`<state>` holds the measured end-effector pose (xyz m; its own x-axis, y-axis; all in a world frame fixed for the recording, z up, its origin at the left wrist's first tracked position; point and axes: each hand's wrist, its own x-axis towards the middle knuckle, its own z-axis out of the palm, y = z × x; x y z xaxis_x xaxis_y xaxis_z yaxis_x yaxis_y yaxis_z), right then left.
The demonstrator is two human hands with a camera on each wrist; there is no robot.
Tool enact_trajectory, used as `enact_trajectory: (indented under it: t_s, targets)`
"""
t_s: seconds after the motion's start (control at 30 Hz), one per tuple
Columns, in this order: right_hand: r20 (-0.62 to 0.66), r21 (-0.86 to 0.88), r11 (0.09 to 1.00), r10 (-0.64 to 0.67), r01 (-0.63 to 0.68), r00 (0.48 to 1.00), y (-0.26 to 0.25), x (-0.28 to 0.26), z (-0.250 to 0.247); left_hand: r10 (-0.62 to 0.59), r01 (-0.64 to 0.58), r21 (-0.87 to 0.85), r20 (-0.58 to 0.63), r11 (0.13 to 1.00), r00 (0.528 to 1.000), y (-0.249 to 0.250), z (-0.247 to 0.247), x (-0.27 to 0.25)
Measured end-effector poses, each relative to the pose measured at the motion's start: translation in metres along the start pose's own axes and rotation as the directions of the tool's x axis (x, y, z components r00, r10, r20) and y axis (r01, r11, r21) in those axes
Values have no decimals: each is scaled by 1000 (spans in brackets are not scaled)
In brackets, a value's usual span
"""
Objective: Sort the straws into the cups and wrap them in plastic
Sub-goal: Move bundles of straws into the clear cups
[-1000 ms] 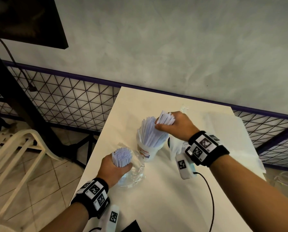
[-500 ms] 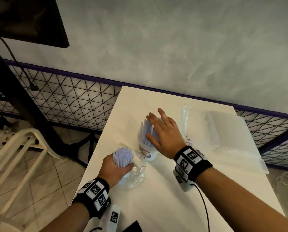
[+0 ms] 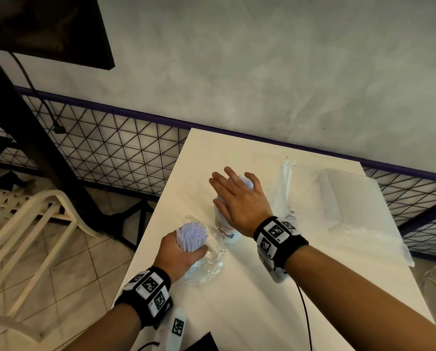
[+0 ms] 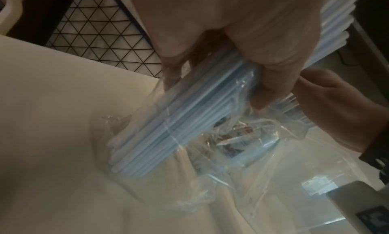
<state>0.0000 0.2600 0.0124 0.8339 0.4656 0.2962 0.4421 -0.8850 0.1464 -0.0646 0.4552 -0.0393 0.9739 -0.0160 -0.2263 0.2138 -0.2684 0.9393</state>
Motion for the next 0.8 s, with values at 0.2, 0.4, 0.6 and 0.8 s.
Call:
enact_trajectory:
  t_s: [0.2, 0.4, 0.6, 0.8]
  targets:
    - [-6, -33, 999, 12, -13, 1000, 5, -2, 1, -6, 6, 6, 2, 1000, 1000, -2, 0, 2]
    - [-176, 54, 993, 110, -102, 978, 12, 5, 3, -1, 1, -5, -4, 1000, 1000, -2, 0, 1]
    - [-233, 205, 973, 151, -103, 961, 11, 3, -9, 9, -9, -17, 0, 1000, 1000, -4, 0, 3]
    - [189, 742, 665, -93, -80, 978, -24, -15, -49, 24, -21, -105, 22, 994, 999, -9, 1, 4]
